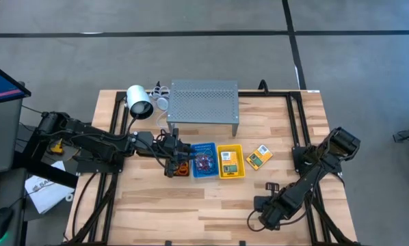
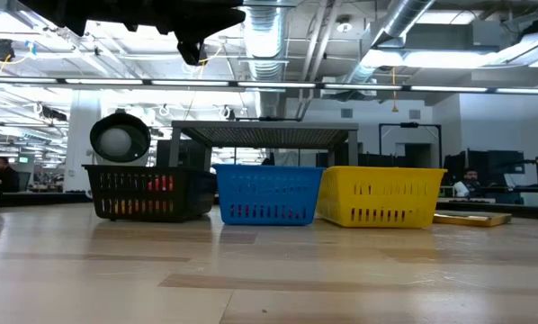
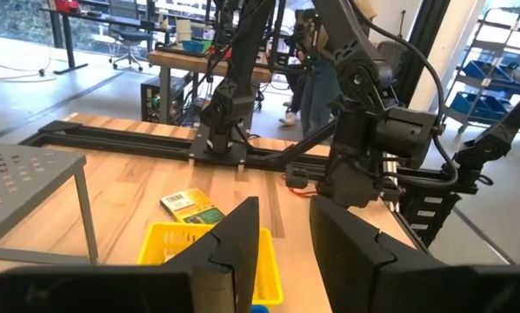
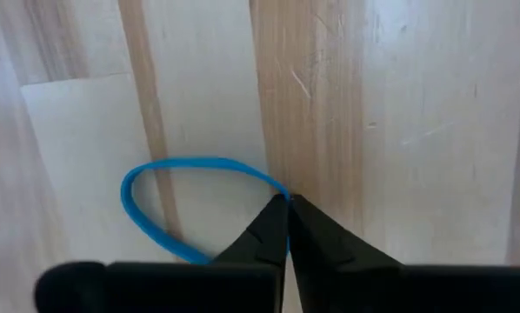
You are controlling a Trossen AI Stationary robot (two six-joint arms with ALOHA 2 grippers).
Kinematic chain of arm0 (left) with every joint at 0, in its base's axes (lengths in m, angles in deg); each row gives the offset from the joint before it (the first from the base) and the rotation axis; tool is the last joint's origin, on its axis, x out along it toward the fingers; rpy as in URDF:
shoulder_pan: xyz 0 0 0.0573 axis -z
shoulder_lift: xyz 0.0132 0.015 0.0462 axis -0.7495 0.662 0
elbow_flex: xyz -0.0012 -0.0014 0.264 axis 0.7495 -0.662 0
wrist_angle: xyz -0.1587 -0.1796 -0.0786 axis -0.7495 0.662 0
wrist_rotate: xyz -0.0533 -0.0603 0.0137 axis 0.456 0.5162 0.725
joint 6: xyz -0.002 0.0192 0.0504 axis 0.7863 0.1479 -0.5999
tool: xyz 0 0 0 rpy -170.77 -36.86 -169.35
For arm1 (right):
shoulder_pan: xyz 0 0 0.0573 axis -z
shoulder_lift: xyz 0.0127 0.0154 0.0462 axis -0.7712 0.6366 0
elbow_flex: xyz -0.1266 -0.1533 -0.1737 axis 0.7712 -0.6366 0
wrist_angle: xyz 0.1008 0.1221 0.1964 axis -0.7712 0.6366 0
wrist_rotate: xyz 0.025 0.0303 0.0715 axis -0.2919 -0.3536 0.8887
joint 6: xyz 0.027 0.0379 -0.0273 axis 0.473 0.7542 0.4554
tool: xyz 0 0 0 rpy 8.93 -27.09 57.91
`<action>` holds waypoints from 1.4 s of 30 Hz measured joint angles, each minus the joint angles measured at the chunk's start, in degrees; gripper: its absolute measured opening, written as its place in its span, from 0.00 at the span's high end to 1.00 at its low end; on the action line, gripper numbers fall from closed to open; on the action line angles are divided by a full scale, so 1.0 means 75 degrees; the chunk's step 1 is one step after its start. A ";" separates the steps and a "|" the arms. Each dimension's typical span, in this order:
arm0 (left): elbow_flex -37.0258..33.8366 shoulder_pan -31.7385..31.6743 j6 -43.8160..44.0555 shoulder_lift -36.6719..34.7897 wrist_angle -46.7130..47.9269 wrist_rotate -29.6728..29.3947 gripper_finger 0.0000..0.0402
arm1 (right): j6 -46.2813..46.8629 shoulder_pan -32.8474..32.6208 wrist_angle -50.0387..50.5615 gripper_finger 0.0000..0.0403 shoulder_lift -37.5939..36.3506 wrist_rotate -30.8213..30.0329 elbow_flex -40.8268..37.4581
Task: Pick & Place Office Desk Supplies
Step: Put the blue rubber band into the blue basket
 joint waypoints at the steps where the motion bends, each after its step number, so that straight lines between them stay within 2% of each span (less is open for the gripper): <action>1: 0.0000 0.0002 0.0043 0.0000 0.0000 0.0000 0.75 | 0.0035 0.0001 -0.0001 0.98 0.0001 0.0011 0.0000; 6: 0.0000 0.0012 0.0084 0.0000 0.0000 0.0000 0.75 | 0.0016 0.0104 0.0132 0.99 0.0007 0.0171 0.0108; 11: 0.0000 0.0123 0.0124 0.0000 -0.0003 -0.0006 0.75 | -0.0318 0.0178 0.0939 1.00 0.0070 0.0223 0.0664; 23: 0.0000 0.0563 0.1003 0.0000 0.0271 0.0000 0.75 | -0.0756 0.0405 0.2854 1.00 0.0033 -0.0335 0.2261; 29: 0.0000 0.0894 0.1492 0.0000 0.0420 -0.0003 0.75 | -0.1079 0.0506 0.2865 1.00 0.0016 -0.1776 0.3013; 37: 0.0000 0.1655 0.1704 0.0000 0.0360 -0.0202 0.75 | -0.2237 0.0971 0.1724 1.00 0.0013 -0.3576 0.3428; 42: 0.0000 0.2058 0.1704 0.0000 0.0309 -0.0612 0.75 | -0.3010 0.1515 0.0960 1.00 0.0013 -0.3926 0.3448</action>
